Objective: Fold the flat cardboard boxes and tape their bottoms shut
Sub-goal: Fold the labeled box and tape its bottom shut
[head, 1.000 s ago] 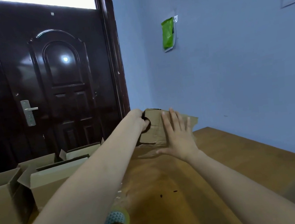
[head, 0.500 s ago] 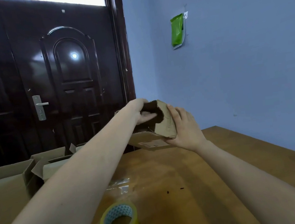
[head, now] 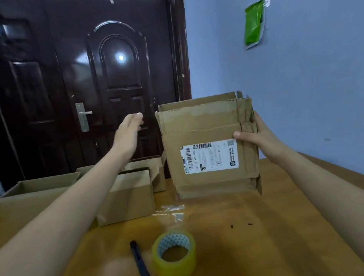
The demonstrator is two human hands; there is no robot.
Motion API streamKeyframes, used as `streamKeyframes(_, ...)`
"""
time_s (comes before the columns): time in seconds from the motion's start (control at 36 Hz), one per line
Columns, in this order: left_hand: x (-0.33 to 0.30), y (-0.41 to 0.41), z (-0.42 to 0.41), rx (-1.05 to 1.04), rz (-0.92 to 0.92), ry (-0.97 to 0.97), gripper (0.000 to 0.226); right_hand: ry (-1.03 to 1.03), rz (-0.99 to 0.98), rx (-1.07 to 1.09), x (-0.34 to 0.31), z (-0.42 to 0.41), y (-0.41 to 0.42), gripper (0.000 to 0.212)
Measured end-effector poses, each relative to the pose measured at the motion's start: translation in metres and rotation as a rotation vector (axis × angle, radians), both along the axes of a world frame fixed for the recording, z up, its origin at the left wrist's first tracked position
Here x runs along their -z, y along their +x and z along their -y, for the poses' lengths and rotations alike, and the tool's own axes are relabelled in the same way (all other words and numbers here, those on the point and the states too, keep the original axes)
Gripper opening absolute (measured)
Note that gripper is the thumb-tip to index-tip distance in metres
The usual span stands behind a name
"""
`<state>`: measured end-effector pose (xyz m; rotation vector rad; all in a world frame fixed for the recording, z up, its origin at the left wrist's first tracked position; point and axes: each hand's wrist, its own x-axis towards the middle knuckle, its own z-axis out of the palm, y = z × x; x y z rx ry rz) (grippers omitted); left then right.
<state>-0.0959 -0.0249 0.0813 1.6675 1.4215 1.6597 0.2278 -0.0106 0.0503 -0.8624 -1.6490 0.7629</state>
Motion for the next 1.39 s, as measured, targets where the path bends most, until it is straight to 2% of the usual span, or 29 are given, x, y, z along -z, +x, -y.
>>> streamKeyframes(0.06,0.013,-0.003,0.012,0.114,-0.008,-0.029,0.043,-0.026,-0.014,-0.062,-0.001,0.001,-0.013,0.079)
streamKeyframes(0.17,0.031,-0.002,0.034,0.287,-0.061,0.019,0.046,-0.081,-0.022,-0.137,0.002,0.001,-0.038,0.078)
streamKeyframes(0.25,0.035,-0.001,0.04,0.263,0.036,0.052,0.044,-0.103,-0.04,-0.165,0.008,0.001,-0.052,0.072)
streamKeyframes(0.31,0.041,-0.006,0.041,0.221,0.083,0.047,0.067,-0.13,-0.054,-0.181,0.015,-0.001,-0.058,0.067)
streamKeyframes(0.36,0.052,-0.012,0.038,0.178,0.071,0.048,0.082,-0.153,-0.059,-0.187,0.023,-0.003,-0.061,0.067)
streamKeyframes(0.5,0.074,-0.01,0.032,0.156,0.007,0.034,0.083,-0.187,-0.07,-0.167,0.043,-0.009,-0.063,0.078)
streamKeyframes(0.64,0.083,0.008,0.029,0.222,-0.014,0.062,0.073,-0.235,-0.102,-0.118,0.061,-0.015,-0.054,0.087)
streamKeyframes(0.75,0.097,0.021,0.015,0.261,-0.061,-0.012,0.054,-0.282,-0.114,-0.091,0.074,-0.017,-0.041,0.086)
streamKeyframes(0.83,0.107,0.031,0.006,0.281,-0.071,-0.038,0.066,-0.32,-0.107,-0.096,0.083,-0.017,-0.032,0.083)
streamKeyframes(0.89,0.111,0.039,-0.002,0.281,-0.087,-0.042,0.078,-0.348,-0.114,-0.1,0.089,-0.016,-0.026,0.072)
streamKeyframes(0.92,0.112,0.043,-0.005,0.285,-0.099,-0.038,0.076,-0.36,-0.132,-0.096,0.092,-0.017,-0.023,0.071)
streamKeyframes(1.0,0.109,0.054,-0.007,0.327,-0.106,-0.006,0.041,-0.38,-0.201,-0.062,0.097,-0.02,-0.013,0.088)
streamKeyframes(1.11,0.107,0.065,-0.014,0.377,-0.089,0.007,0.036,-0.345,-0.221,-0.031,0.094,-0.025,-0.005,0.101)
streamKeyframes(1.25,0.126,0.059,-0.03,0.375,-0.216,-0.05,0.078,-0.326,-0.136,-0.001,0.094,-0.024,0.005,0.079)
streamKeyframes(1.39,0.126,0.06,-0.035,0.395,-0.205,-0.081,0.065,-0.276,-0.001,0.037,0.089,-0.023,0.009,0.056)
